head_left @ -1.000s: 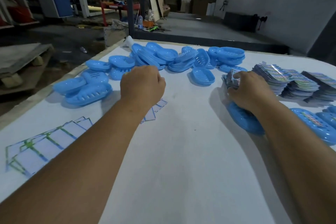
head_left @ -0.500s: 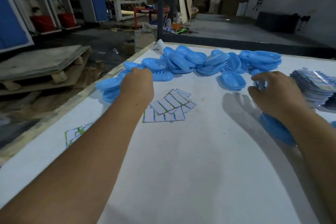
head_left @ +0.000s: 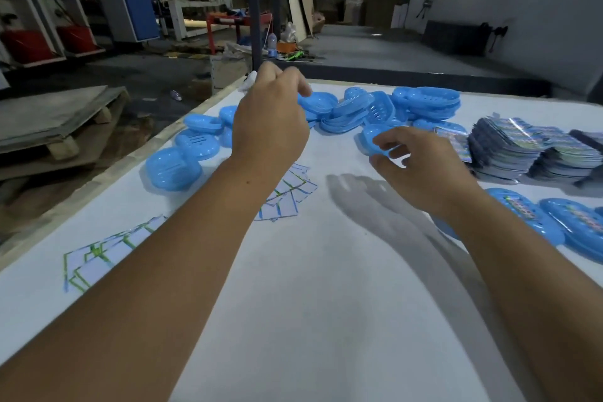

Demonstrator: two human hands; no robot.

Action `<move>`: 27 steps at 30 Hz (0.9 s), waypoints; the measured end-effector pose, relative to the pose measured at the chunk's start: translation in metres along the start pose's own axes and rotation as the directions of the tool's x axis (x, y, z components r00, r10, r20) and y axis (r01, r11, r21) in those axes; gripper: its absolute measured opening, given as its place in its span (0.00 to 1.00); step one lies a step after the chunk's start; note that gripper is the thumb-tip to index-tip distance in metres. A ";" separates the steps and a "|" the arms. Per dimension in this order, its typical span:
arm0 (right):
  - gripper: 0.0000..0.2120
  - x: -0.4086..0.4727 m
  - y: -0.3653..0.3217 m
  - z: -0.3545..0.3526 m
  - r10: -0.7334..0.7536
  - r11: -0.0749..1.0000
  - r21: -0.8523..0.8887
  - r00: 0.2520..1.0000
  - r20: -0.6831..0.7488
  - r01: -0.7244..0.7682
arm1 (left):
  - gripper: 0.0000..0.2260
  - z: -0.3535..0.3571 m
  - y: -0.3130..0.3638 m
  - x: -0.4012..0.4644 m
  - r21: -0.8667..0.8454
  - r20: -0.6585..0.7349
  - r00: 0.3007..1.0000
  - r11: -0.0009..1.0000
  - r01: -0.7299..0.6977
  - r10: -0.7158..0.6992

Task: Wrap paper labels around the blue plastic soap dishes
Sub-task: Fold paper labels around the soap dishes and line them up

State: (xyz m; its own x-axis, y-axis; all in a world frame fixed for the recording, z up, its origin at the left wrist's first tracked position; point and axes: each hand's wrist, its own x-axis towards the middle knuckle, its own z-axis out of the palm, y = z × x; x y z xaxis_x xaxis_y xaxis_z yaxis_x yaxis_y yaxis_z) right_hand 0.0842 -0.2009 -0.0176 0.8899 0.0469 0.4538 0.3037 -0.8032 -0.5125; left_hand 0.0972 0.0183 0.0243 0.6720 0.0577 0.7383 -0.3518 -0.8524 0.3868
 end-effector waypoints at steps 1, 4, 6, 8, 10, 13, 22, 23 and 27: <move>0.16 -0.001 -0.001 0.001 -0.013 0.999 0.036 1.000 0.010 0.013 | 0.16 0.003 0.005 0.001 -0.108 -0.016 1.000 0.994 0.020 -0.022; 0.28 -0.004 -0.004 0.003 -0.056 0.993 0.108 0.996 0.062 0.049 | 0.17 0.018 0.013 -0.002 -0.476 0.066 0.975 0.852 0.218 -0.213; 0.35 -0.005 -0.004 0.004 -0.061 0.993 0.109 0.993 0.096 0.051 | 0.18 0.030 0.013 -0.007 -0.672 0.225 0.901 0.611 0.419 -0.371; 0.38 -0.004 -0.004 0.006 -0.057 0.993 0.109 0.992 0.114 0.045 | 0.17 0.039 0.012 -0.014 -0.742 0.391 0.808 0.368 0.561 -0.441; 0.35 -0.003 -0.004 0.007 -0.061 0.992 0.115 0.990 0.124 0.047 | 0.16 0.045 0.011 -0.019 -0.745 0.487 0.757 0.244 0.620 -0.436; 0.29 -0.002 -0.002 0.008 -0.079 0.995 0.074 0.988 0.130 0.070 | 0.16 0.046 0.009 -0.023 -0.735 0.563 0.715 0.146 0.663 -0.414; 0.25 -0.004 -0.006 0.004 -0.082 0.989 -0.104 0.976 0.201 0.104 | 0.10 0.039 0.011 -0.040 -0.377 0.439 0.866 0.825 0.421 -0.241; 0.25 -0.005 -0.007 0.003 -0.087 0.986 -0.121 0.975 0.204 0.113 | 0.08 0.040 0.012 -0.043 -0.263 0.414 0.896 0.922 0.284 -0.158; 0.23 -0.008 -0.009 0.006 -0.088 0.986 -0.117 0.964 0.253 0.121 | 0.11 0.043 0.012 -0.048 -0.134 0.487 0.873 0.986 0.095 -0.018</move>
State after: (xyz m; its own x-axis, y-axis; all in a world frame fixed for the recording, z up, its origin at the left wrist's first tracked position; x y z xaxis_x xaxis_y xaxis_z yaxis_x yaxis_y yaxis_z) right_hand 0.0761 -0.1905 -0.0206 0.9167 0.2660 0.2982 0.3671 -0.8555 -0.3653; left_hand 0.0890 -0.0172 -0.0304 0.9106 -0.1870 0.3685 -0.3701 -0.7659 0.5258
